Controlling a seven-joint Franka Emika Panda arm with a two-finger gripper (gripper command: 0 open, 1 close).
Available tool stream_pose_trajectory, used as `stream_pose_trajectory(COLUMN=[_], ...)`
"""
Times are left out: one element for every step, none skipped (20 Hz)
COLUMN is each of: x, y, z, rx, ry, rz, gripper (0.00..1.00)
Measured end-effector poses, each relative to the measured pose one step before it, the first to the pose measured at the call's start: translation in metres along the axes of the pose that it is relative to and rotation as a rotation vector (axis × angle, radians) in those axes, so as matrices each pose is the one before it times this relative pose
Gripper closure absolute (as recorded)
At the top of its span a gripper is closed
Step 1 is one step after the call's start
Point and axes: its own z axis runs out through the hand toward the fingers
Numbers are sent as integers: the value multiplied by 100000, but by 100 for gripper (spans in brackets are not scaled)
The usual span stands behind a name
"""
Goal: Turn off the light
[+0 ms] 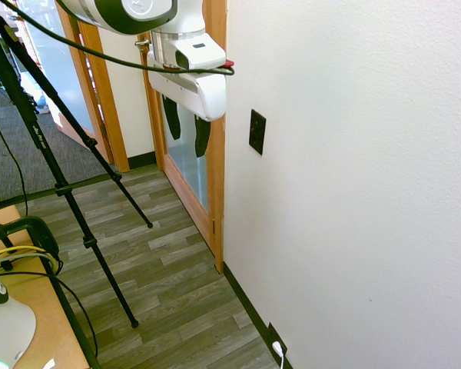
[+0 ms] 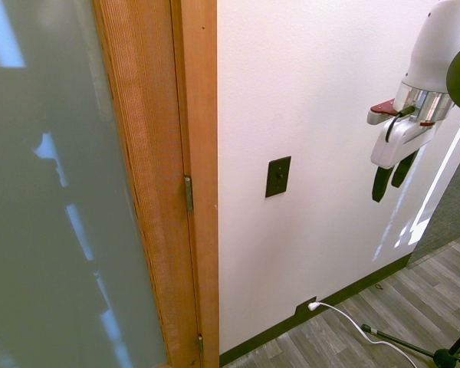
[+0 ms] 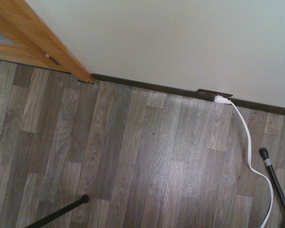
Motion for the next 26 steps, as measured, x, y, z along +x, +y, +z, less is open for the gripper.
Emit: stream_pose_trajectory(x=[-2, -41, -93, -105, -122, -185, -224, -265, -366, -370, -399, -199, -126, 113, 418, 401, 354, 315, 132, -56, -119, -155, -125, -106, 16, 95], y=[-12, -58, -274, -543, -761, -854, -898, -826, -735, -729, -508, -228, -7, 119, -35, -213, -485, -756, -705, -531, -423, -258, -184, -91, -98, -141], z=[58, 6, -12, -38, -24, 96, 207, 272, 396, 416, 470, 568, 620, 492, 359, 228, 194, 182, 254, 408, 544, 614, 626, 657, 581, 472], rx=[-65, 113, 922, 2190, 3257, 3521, 3591, 3541, 2951, 3329, 2772, 1809, 1216, 426, 218, 630, 636, 900, 763, 334, -44, -321, -272, -333, -229, 9], ry=[-79, 57, 718, 1694, 2460, 2681, 2956, 3388, 3119, 4025, 3533, 2817, 2472, 2231, 2158, 1392, 1097, 771, 369, 129, -254, -212, -65, -214, -52, 259], rz=[-24, -173, -499, -541, -289, 303, 648, 1027, 683, 1151, 1471, 1518, 1391, 1591, 1542, 845, 794, 545, 150, 330, 294, 223, 300, 486, 340, 419], gripper=[0, 0, 0, 0, 0, 0, 0, 0, 0, 0, 0, 0, 0, 0, 0, 0, 0, 0, 0, 0, 100, 100, 100, 100, 100, 100])
